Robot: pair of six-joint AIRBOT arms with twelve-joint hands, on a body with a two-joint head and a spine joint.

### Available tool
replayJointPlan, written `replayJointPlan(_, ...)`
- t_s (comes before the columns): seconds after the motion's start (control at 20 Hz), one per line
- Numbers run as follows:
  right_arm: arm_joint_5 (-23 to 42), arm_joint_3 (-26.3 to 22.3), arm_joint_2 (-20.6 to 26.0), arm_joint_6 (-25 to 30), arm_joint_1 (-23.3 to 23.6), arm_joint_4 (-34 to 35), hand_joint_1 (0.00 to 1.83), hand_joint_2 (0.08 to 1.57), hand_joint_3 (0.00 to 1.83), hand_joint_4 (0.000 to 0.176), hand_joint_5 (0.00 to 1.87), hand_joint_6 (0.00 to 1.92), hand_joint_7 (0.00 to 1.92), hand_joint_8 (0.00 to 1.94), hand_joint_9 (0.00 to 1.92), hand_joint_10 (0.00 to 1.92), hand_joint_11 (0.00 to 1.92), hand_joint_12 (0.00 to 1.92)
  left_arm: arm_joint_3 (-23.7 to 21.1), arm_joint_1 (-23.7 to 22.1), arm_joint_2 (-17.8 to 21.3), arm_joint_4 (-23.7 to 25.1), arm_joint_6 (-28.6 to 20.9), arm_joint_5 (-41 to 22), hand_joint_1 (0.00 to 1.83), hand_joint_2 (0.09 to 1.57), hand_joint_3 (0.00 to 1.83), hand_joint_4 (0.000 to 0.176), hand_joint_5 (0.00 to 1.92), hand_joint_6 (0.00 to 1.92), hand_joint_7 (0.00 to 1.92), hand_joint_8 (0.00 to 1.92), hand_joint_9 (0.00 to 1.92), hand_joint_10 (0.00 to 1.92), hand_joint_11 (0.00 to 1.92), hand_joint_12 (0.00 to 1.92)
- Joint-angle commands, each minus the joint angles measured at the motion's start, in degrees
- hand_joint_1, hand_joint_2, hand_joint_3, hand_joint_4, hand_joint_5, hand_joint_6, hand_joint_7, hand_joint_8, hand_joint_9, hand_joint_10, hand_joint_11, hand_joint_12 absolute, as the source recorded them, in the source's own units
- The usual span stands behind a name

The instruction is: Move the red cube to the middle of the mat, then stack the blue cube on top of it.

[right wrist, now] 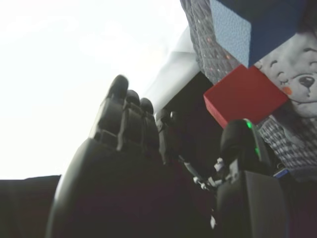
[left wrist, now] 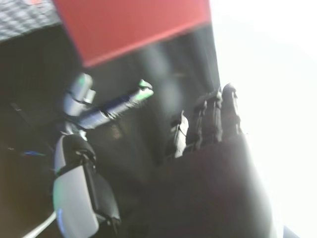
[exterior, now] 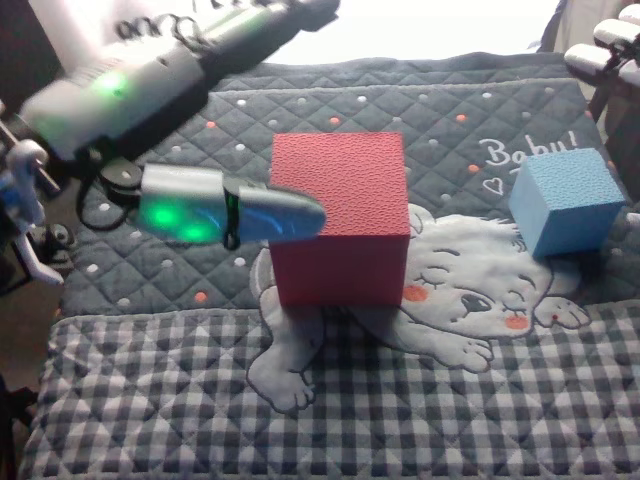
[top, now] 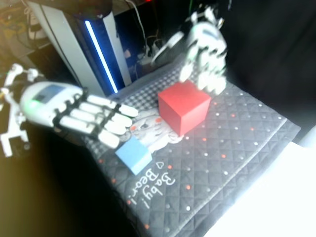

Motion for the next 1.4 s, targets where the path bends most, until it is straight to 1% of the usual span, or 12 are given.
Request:
replayJointPlan(0.0,7.0,0.5,0.3,0.8,0.9,-0.3,0.84,1.13,0.00,0.000,0.00,0.00,0.00,0.00,0.02,0.01,0.00,0.56,-0.8,0.2,0.4,0.6,0.0,-9.0,0.48,0.91,0.01,0.157,0.00,0.00,0.00,0.00,0.00,0.00,0.00,0.00)
replayJointPlan(0.05,7.0,0.7,0.2,1.7,1.0,-0.3,0.86,1.13,0.00,0.000,0.00,0.00,0.00,0.00,0.05,0.03,0.00,0.77,-1.2,1.1,1.1,0.0,0.1,-10.2,0.51,0.92,0.01,0.165,0.00,0.00,0.00,0.00,0.00,0.00,0.00,0.00)
replayJointPlan(0.2,7.0,0.9,0.2,2.2,1.0,-0.3,0.99,1.13,0.00,0.000,0.00,0.00,0.01,0.00,0.06,0.06,0.00,0.89,-1.3,1.6,1.4,-0.4,0.1,-11.0,0.48,0.92,0.01,0.159,0.00,0.00,0.00,0.00,0.00,0.00,0.00,0.00)
replayJointPlan(0.25,7.0,1.2,0.1,2.6,1.0,-0.3,0.95,1.14,0.00,0.000,0.00,0.00,0.06,0.00,0.05,0.22,0.00,1.16,-1.7,2.4,1.9,-1.2,0.1,-12.5,0.50,0.93,0.01,0.157,0.00,0.00,0.00,0.00,0.00,0.00,0.00,0.00)
replayJointPlan(0.4,4.7,2.0,-0.2,2.9,2.5,0.0,0.97,1.12,0.00,0.000,0.00,0.00,0.02,0.00,0.00,0.39,0.00,1.35,-3.0,5.7,4.2,-3.7,0.7,-17.4,0.51,0.98,0.02,0.069,0.00,0.00,0.00,0.00,0.00,0.00,0.00,0.00)
replayJointPlan(0.55,-3.7,4.9,-3.3,3.0,6.5,0.0,0.86,1.11,0.00,0.000,0.00,0.00,0.17,0.03,0.01,0.77,0.00,1.68,-5.1,10.3,7.0,-7.1,2.3,-24.0,0.47,0.95,0.01,0.067,0.01,0.00,0.00,0.00,0.00,0.00,0.00,0.00)
replayJointPlan(0.65,-11.8,9.2,-8.5,3.4,10.0,0.0,0.97,1.11,0.00,0.000,0.00,0.00,0.15,0.01,0.01,0.70,0.00,1.55,-6.4,15.1,8.5,-11.5,3.0,-31.0,0.49,0.95,0.00,0.033,0.03,0.01,0.00,0.00,0.00,0.00,0.01,0.00)
replayJointPlan(0.8,-14.8,11.8,-11.4,3.5,11.1,1.4,1.00,1.12,0.00,0.000,0.03,0.01,0.10,0.00,0.01,0.53,0.00,1.47,-7.0,17.7,9.3,-13.2,3.0,-34.3,0.51,0.96,0.00,0.072,0.03,0.01,0.00,0.00,0.00,0.00,0.00,0.00)
replayJointPlan(0.85,-15.1,12.1,-11.8,3.5,11.1,1.7,0.99,1.12,0.00,0.000,0.04,0.01,0.12,0.00,0.01,0.54,0.00,1.45,-7.2,18.0,9.5,-13.5,3.1,-34.9,0.52,0.96,0.01,0.061,0.02,0.00,0.00,0.00,0.00,0.00,0.00,0.00)
replayJointPlan(1.1,-15.9,12.6,-12.6,3.5,11.1,2.4,0.97,1.12,0.00,0.000,0.06,0.02,0.12,0.00,0.03,0.53,0.00,1.42,-7.7,19.1,10.0,-13.8,3.4,-36.4,0.52,0.97,0.01,0.084,0.00,0.00,0.00,0.00,0.00,0.00,0.00,0.00)
replayJointPlan(1.2,-15.9,12.6,-12.6,3.5,11.1,2.4,0.91,1.14,0.00,0.000,0.00,0.00,0.12,0.02,0.00,0.67,0.00,1.64,-7.7,19.2,10.0,-13.8,3.5,-36.5,0.50,0.97,0.01,0.078,0.00,0.00,0.00,0.00,0.00,0.00,0.00,0.00)
replayJointPlan(1.35,-16.1,12.7,-12.4,3.5,11.1,2.3,0.92,1.15,0.00,0.000,0.01,0.01,0.17,0.03,0.02,0.69,0.00,1.61,-7.7,19.3,10.2,-13.8,3.5,-36.6,0.54,0.98,0.01,0.066,0.02,0.01,0.00,0.00,0.00,0.00,0.00,0.00)
